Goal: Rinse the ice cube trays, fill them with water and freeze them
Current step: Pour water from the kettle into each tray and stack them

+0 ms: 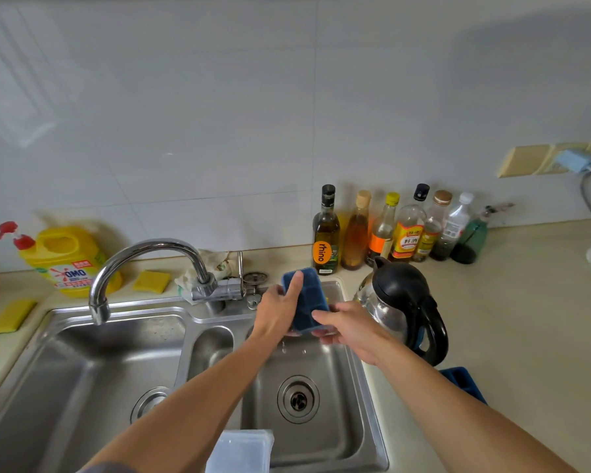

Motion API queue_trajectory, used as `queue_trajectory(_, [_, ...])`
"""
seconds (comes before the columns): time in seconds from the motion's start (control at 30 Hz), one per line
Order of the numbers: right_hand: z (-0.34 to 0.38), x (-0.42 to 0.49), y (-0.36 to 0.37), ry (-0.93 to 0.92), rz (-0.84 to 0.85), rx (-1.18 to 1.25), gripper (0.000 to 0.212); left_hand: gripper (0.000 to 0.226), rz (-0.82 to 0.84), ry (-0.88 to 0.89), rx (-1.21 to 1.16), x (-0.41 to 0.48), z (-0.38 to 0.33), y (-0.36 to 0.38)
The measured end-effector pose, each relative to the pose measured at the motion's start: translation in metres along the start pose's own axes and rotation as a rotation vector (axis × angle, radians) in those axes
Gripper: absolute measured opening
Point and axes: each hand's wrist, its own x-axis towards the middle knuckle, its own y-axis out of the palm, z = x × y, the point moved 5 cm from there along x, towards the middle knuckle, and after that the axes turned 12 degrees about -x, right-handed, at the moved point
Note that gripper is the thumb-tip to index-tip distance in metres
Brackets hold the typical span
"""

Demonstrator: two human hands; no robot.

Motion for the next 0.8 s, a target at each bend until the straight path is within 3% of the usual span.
queue_trajectory(0.13, [0.006,0.012,0.002,0.028,-0.036,0.129,0.021,0.053,0.218,-0.106,-0.235,-0.005,0.015,-0.002])
queue_trajectory(0.23, [0.008,0.019,0.005,0.036,-0.018,0.093,0.021,0.029,0.218,-0.082,-0.282,-0.002,0.018,-0.01])
queue_trajectory(0.33, [0.007,0.023,0.008,0.045,-0.017,0.008,0.017,0.02,0.224,-0.063,-0.229,0.003,0.016,-0.015])
queue_trajectory(0.53, [-0.009,0.025,-0.002,0.06,-0.154,0.029,0.014,0.029,0.33,-0.066,-0.116,-0.003,0.019,-0.002])
queue_trajectory(0.8, [-0.012,-0.007,-0.054,0.013,-0.242,-0.007,0.015,0.029,0.399,-0.035,-0.192,-0.023,0.004,0.047])
